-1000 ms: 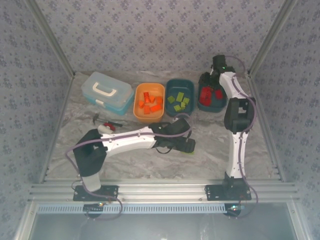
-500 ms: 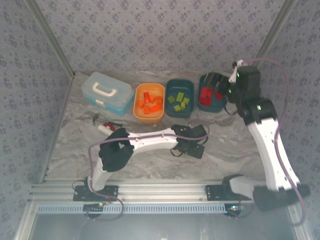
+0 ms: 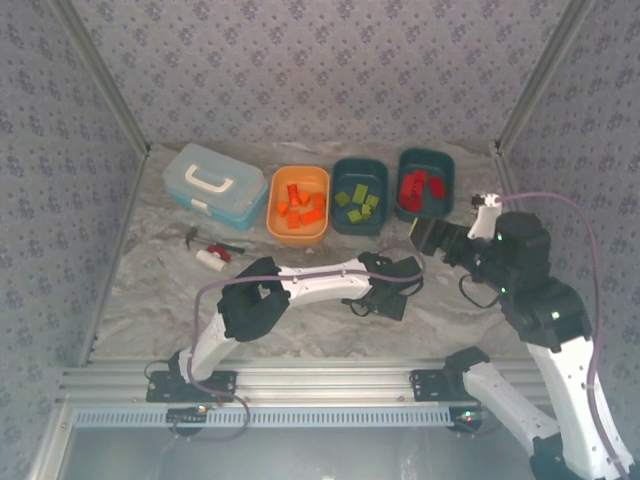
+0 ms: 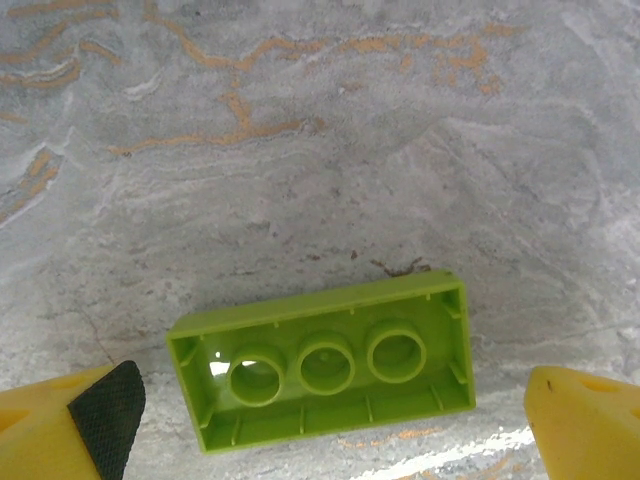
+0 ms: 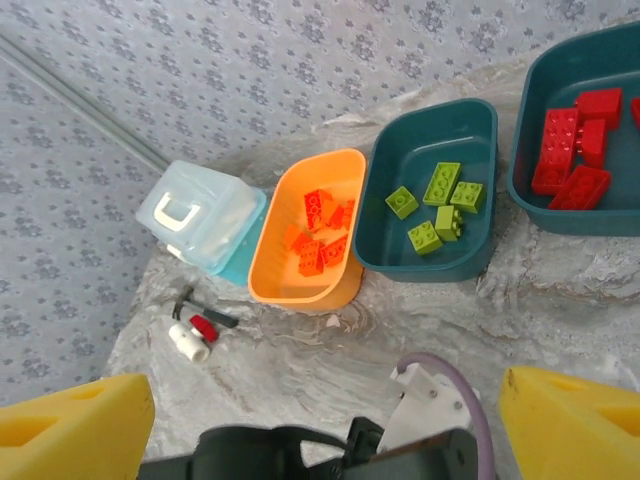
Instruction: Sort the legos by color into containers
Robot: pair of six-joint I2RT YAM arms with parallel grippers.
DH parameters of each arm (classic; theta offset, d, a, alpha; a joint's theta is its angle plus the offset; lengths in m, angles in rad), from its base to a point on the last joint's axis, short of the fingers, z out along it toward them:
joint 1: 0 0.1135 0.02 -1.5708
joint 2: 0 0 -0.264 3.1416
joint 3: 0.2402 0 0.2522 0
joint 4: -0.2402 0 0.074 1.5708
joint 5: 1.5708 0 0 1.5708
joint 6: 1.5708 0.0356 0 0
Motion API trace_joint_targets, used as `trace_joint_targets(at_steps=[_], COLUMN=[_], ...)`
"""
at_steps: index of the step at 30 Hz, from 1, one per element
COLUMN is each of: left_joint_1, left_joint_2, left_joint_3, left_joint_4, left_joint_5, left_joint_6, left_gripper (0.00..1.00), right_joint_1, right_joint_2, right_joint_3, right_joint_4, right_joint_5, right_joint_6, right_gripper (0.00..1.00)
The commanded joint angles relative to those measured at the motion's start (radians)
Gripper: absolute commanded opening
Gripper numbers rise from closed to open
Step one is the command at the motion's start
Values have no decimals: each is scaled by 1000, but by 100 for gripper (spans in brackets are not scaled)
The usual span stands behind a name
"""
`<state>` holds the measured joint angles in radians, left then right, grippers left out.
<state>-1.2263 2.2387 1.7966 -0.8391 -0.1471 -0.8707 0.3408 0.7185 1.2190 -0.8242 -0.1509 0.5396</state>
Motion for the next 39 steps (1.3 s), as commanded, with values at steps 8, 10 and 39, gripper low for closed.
trace_joint_targets(at_steps=[8,10,39], left_joint_1=[-7,-7,223], left_joint_2=[65,73,-95], left_joint_3=[89,97,179], left_joint_4=[-69,-70,-50], left_joint_5=[-72,-82,-136], left_joint_6=[-41,-37,193], left_gripper=[87,84,51], right_joint_1=[7,7,11], right_joint_2=[-2,-4,-32], right_joint_3=[39,36,65], right_joint_4=[-32,-32,84], right_joint_5=[-36,-38,-200], right_joint_6=[10,11,-27], right_gripper=[90,90,88])
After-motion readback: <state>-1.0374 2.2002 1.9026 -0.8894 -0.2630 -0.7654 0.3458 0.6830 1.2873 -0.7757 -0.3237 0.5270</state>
